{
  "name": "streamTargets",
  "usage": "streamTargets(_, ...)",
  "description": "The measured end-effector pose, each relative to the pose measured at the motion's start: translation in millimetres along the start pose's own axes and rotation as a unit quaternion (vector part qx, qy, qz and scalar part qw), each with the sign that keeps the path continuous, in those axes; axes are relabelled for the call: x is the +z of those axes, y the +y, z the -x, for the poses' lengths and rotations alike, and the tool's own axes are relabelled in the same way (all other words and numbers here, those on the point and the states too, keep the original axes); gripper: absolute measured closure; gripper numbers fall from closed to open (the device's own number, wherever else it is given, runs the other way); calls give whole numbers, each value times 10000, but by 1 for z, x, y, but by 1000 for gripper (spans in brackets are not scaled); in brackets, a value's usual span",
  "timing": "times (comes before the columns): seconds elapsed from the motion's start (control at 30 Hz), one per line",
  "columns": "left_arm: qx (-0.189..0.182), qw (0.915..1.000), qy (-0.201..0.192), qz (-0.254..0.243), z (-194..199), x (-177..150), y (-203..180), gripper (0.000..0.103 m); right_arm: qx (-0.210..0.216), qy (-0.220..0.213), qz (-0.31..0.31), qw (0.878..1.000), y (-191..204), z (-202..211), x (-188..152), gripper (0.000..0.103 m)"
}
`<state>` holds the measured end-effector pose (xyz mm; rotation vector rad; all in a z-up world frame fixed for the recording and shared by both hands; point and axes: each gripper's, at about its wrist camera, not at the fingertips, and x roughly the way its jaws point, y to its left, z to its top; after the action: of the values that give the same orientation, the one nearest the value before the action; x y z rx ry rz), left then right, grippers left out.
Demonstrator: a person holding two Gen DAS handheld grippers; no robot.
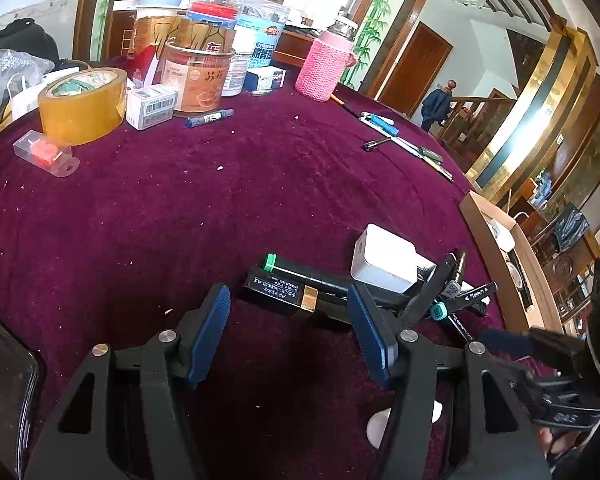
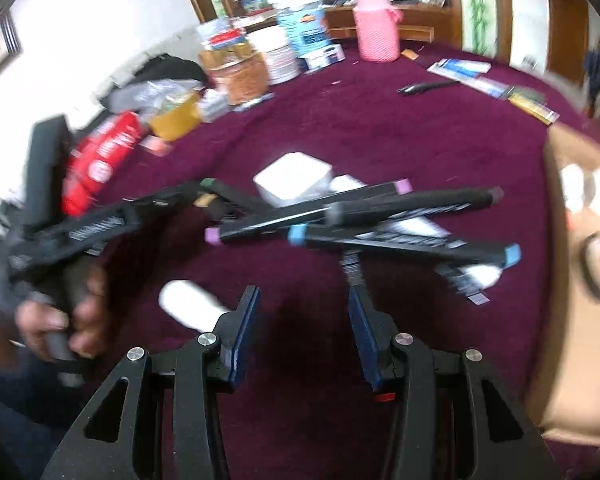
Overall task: Organize rigid objects
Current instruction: 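Move both grippers back to the table and grasp another black marker with the right gripper, then grasp a small white bottle with the left gripper while the right holds the marker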
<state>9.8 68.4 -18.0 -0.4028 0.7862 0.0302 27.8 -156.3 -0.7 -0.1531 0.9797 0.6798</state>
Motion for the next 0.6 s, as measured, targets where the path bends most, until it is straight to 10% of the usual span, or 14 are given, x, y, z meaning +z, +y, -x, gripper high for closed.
streamTargets(0.17, 2, 10000, -36, -41, 1, 0, -1, 43, -199, 213, 144, 9995, -7, -16, 7, 68)
streamTargets(0.27, -12, 9999, -69, -79, 2, 0, -3, 43, -435, 219, 286, 9984, -7, -24, 4, 89)
streamTargets(0.6, -525, 9919, 22, -1160, 24, -9, -36, 43, -490, 265, -70, 9984, -15, 13, -46, 90)
